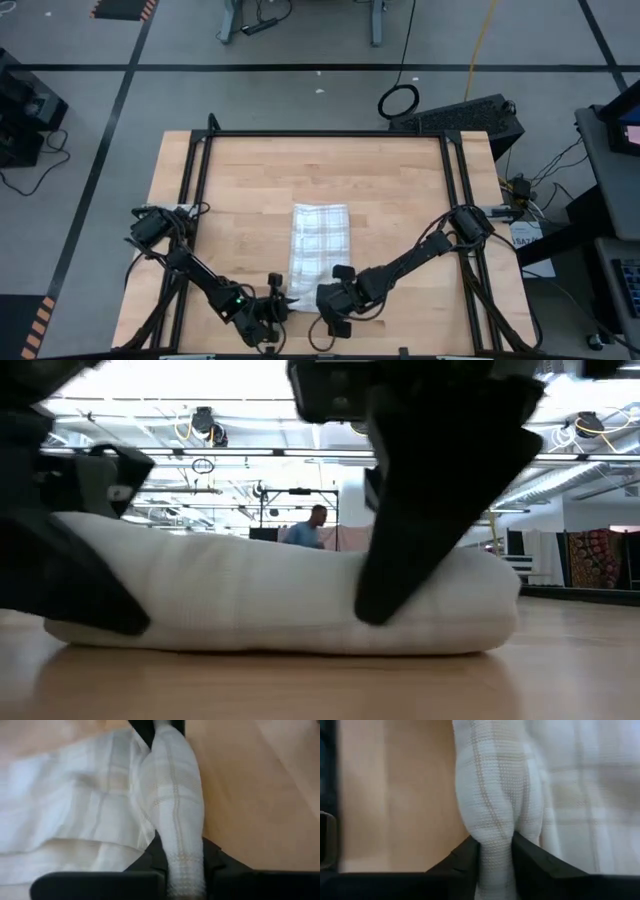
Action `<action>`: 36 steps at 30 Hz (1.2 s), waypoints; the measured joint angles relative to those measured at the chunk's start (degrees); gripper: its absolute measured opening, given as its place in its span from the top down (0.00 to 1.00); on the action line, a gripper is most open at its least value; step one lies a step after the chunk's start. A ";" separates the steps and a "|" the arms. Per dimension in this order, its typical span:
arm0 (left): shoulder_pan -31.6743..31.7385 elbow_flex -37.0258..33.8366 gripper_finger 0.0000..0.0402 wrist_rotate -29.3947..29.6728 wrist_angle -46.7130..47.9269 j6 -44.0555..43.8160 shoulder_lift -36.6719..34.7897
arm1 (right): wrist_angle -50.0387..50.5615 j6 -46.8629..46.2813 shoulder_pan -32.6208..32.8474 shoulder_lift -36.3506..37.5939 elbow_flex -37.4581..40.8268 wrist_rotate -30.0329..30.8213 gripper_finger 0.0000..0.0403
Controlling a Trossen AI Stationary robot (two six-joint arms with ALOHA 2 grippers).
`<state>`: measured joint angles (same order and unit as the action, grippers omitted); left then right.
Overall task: Roll towel
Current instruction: Roll the white kitchen towel
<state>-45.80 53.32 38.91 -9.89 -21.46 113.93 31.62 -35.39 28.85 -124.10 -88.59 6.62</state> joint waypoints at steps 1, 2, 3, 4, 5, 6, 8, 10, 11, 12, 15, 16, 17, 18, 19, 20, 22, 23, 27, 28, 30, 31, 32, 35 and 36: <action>0.51 0.00 0.90 -1.18 0.06 -2.35 -0.04 | 0.67 0.73 0.57 0.43 0.10 2.21 0.73; 1.00 0.02 0.89 -2.05 0.16 -4.49 -0.04 | 1.49 1.49 1.15 0.98 0.20 4.67 0.71; 1.28 0.04 0.87 -2.55 0.23 -6.00 -0.04 | 2.33 2.55 1.79 1.59 0.31 7.24 0.68; 1.46 0.02 0.86 -2.83 0.33 -7.16 -0.04 | 3.11 3.41 2.55 2.16 0.38 9.75 0.65; 1.55 0.02 0.84 -2.87 0.47 -8.44 -0.13 | 3.72 4.07 3.37 2.73 0.38 11.96 0.62; 1.57 -0.03 0.84 -3.04 0.76 -9.37 -0.48 | 4.35 4.56 4.23 3.38 0.38 14.07 0.59; 1.62 -0.13 0.84 -4.41 1.29 -10.95 -1.42 | 6.03 5.47 6.28 4.51 0.31 17.82 0.55; 1.58 -0.21 0.86 -5.12 1.84 -12.49 -2.49 | 7.13 6.83 8.31 4.77 0.23 21.13 0.51; 1.54 -0.23 0.86 -5.51 1.83 -13.17 -2.97 | 7.54 7.74 9.32 4.73 0.25 22.58 0.49; 1.53 -0.24 0.87 -5.74 1.97 -14.03 -3.33 | 7.65 8.54 10.26 4.67 0.25 23.92 0.48; 1.53 -0.24 0.87 -6.46 1.99 -15.92 -3.72 | 6.42 8.80 12.38 4.66 0.23 28.60 0.44; 1.58 -0.24 0.87 -6.74 2.06 -16.68 -3.72 | 5.96 8.55 12.95 4.66 0.21 29.75 0.43; 1.70 -0.24 0.87 -7.02 2.18 -17.26 -3.74 | 5.77 8.24 13.49 4.66 0.21 30.58 0.42; 1.87 -0.24 0.87 -7.41 2.41 -18.00 -3.78 | 5.66 8.21 13.84 4.66 0.21 30.63 0.41; 1.96 -0.24 0.87 -7.79 2.77 -18.76 -3.82 | 5.13 8.21 14.10 4.45 0.15 30.56 0.41; 2.06 -0.24 0.87 -7.96 3.00 -19.03 -3.84 | 4.53 8.31 14.16 4.18 0.02 30.12 0.41; 2.05 -0.22 0.87 -8.04 3.15 -18.67 -3.85 | 4.58 9.08 14.10 3.19 0.01 29.32 0.41; 2.05 -0.22 0.87 -8.04 3.22 -18.57 -3.85 | 4.69 9.26 13.85 2.57 0.01 29.32 0.41; 2.05 -0.22 0.87 -8.04 3.37 -18.72 -3.85 | 4.92 12.48 11.88 1.30 0.01 29.28 0.43; 2.04 -0.22 0.87 -8.04 3.39 -18.75 -3.85 | 4.81 13.28 11.32 1.30 0.01 29.30 0.44; 1.89 -0.21 0.87 -8.02 3.54 -19.08 -3.85 | 4.56 15.12 10.24 1.30 0.01 29.20 0.45; 1.89 -0.18 0.87 -8.02 3.90 -19.88 -3.85 | 4.40 16.12 9.69 1.30 0.01 28.62 0.46; 1.88 -0.17 0.87 -7.97 4.37 -20.57 -3.87 | 4.23 16.96 9.10 1.30 0.01 26.94 0.47; 1.73 -0.11 0.87 -7.76 5.78 -22.77 -3.91 | 3.96 18.08 6.97 1.30 0.01 20.38 0.50; 1.52 -0.11 0.87 -7.68 6.04 -22.91 -3.93 | 3.97 17.68 6.27 1.30 0.01 18.69 0.52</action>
<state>-44.28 53.21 31.23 -3.85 -44.37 110.00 35.59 -17.71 35.12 -122.80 -88.58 25.32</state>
